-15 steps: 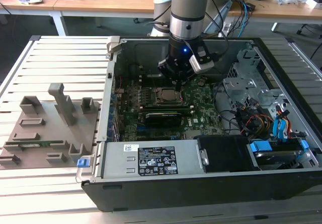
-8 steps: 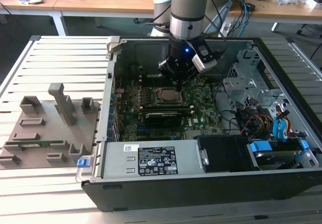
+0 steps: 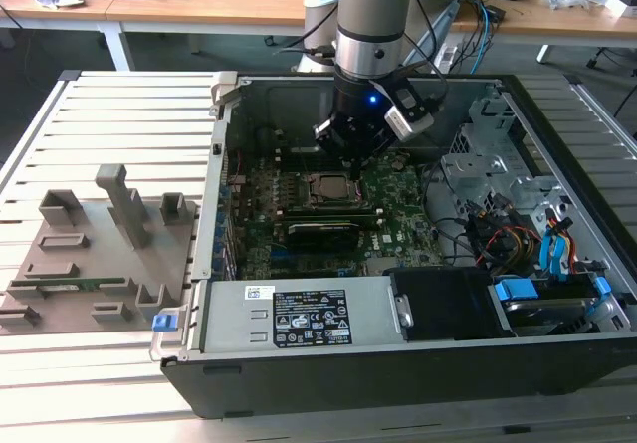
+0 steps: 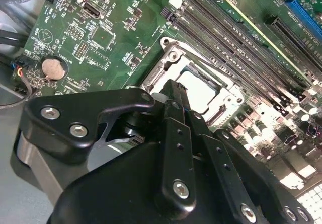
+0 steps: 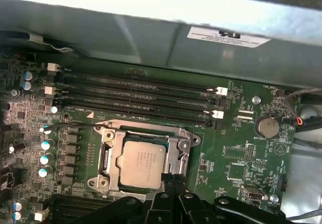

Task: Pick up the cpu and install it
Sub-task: 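Install the first cpu locking lever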

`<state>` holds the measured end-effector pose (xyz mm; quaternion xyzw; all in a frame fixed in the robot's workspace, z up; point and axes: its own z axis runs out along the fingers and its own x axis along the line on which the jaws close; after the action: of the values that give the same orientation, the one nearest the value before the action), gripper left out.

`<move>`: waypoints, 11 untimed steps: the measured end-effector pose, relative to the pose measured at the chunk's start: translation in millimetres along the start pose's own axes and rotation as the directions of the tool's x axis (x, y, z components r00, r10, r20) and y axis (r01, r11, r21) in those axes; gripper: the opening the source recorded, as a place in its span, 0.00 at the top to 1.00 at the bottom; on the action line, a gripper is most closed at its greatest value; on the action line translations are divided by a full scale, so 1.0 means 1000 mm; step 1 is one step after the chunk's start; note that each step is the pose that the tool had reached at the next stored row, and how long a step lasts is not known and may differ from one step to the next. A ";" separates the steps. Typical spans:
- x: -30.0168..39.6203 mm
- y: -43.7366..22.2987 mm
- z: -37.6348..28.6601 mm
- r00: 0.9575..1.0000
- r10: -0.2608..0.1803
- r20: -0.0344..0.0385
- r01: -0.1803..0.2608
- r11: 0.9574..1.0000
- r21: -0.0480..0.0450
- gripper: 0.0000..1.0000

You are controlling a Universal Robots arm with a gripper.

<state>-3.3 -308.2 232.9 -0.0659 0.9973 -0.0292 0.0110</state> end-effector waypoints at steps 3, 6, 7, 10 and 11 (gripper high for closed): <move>0.0009 0.0001 -0.0001 1.000 0.008 0.001 -0.008 1.000 -0.011 0.89; 0.0011 0.0001 0.0000 0.999 0.052 -0.001 -0.052 0.998 -0.019 0.89; 0.0011 0.0001 0.0000 0.999 0.051 -0.006 -0.052 0.998 -0.019 0.89; 0.0009 0.0001 0.0002 0.998 0.050 -0.043 -0.051 0.998 -0.021 0.89; 0.0010 0.0001 0.0002 0.998 0.050 -0.043 -0.051 0.998 -0.021 0.89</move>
<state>-4.4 -308.2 232.6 -0.0402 0.9990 -0.0191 -0.0102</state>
